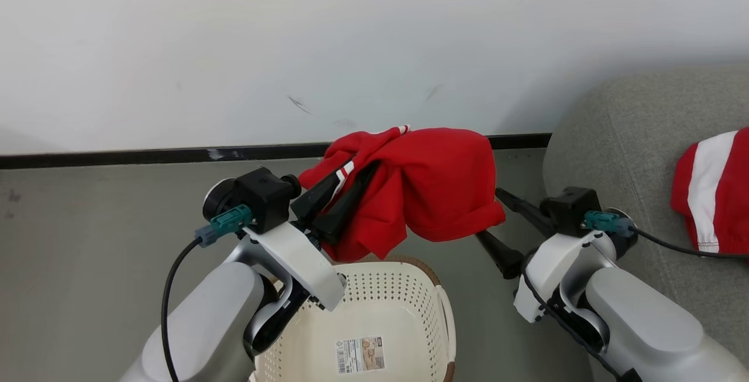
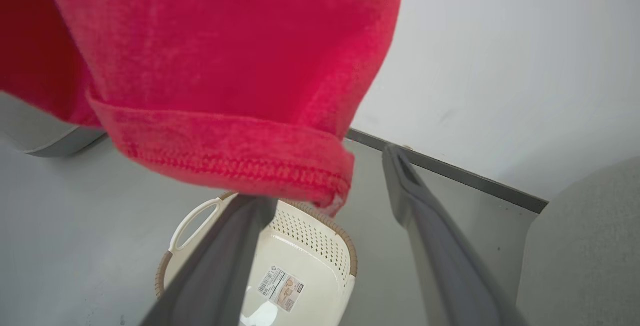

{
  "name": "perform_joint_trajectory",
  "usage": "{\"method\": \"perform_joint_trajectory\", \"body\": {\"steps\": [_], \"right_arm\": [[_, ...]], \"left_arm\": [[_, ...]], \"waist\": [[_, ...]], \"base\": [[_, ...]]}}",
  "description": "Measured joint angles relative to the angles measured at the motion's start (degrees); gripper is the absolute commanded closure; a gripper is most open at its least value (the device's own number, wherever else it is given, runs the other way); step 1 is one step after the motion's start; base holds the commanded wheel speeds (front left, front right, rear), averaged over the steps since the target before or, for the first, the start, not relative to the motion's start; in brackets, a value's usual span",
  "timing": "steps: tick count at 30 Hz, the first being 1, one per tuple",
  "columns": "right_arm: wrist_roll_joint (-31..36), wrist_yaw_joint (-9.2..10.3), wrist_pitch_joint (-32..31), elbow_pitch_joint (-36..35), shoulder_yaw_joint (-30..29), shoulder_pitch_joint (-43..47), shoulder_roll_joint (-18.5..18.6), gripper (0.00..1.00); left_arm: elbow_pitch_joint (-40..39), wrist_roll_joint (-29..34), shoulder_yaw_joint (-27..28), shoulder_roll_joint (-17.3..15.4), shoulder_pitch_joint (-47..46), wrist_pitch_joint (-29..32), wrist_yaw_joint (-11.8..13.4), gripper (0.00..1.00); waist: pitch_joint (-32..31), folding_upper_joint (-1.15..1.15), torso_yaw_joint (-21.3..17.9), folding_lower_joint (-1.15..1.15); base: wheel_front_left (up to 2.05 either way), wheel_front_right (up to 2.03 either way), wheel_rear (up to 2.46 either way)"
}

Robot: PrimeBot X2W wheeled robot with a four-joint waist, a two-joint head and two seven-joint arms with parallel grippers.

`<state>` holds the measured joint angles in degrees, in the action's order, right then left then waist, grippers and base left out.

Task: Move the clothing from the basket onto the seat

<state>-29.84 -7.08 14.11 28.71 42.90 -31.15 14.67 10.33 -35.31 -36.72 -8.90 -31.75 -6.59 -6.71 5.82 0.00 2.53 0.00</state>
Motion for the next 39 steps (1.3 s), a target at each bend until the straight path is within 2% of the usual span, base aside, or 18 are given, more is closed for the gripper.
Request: {"method": "perform_joint_trajectory", "body": {"steps": [17, 26, 27, 28, 29, 30, 39], "right_arm": [[-4.57, 0.0, 0.08, -0.36, 9.22, -5.84, -0.38, 0.0], [-6.64, 0.0, 0.09, -1.9, 11.74, -8.57, -0.46, 0.0], [-6.77, 0.0, 0.09, -2.3, 11.98, -8.87, -0.47, 0.15], [-6.93, 0.0, 0.09, -2.59, 12.13, -9.25, -0.46, 0.52], [-6.93, 0.0, 0.09, -2.9, 12.28, -9.47, -0.45, 0.7], [-6.93, 0.0, 0.1, -3.13, 12.46, -9.64, -0.44, 1.0], [-7.46, 0.0, 0.25, -4.32, 13.17, -10.4, 0.25, 1.0]], "left_arm": [[-0.68, -0.01, -0.98, -0.19, 1.13, 1.31, 0.08, 1.0], [-1.16, -0.01, -1.03, -0.3, 1.66, 1.74, 0.11, 1.0], [-1.19, -0.01, -1.03, -0.35, 1.66, 1.74, 0.21, 1.0], [-1.19, -0.01, -1.03, -0.37, 1.66, 1.74, 0.45, 1.0], [-1.2, -0.01, -1.01, -0.43, 1.66, 1.74, 0.51, 1.0], [-1.21, -0.01, -1.01, -0.49, 1.66, 1.74, 0.51, 1.0], [-1.25, -0.01, -0.9, -0.78, 1.67, 1.74, 0.51, 1.0]], "waist": [[0.48, 0.0, 1.8, 0.0], [1.13, 0.0, 1.71, 0.0], [1.19, 0.0, 1.71, 0.0], [1.22, 0.0, 1.7, 0.0], [1.25, 0.0, 1.69, 0.0], [1.28, 0.0, 1.68, 0.0], [1.38, 0.0, 1.39, 0.0]], "base": [[0.0, 0.0, 0.0], [0.0, 0.0, 0.0], [0.0, 0.0, 0.0], [0.0, 0.0, 0.0], [0.0, 0.0, 0.0], [0.0, 0.0, 0.0], [0.0, 0.0, 0.0]]}}
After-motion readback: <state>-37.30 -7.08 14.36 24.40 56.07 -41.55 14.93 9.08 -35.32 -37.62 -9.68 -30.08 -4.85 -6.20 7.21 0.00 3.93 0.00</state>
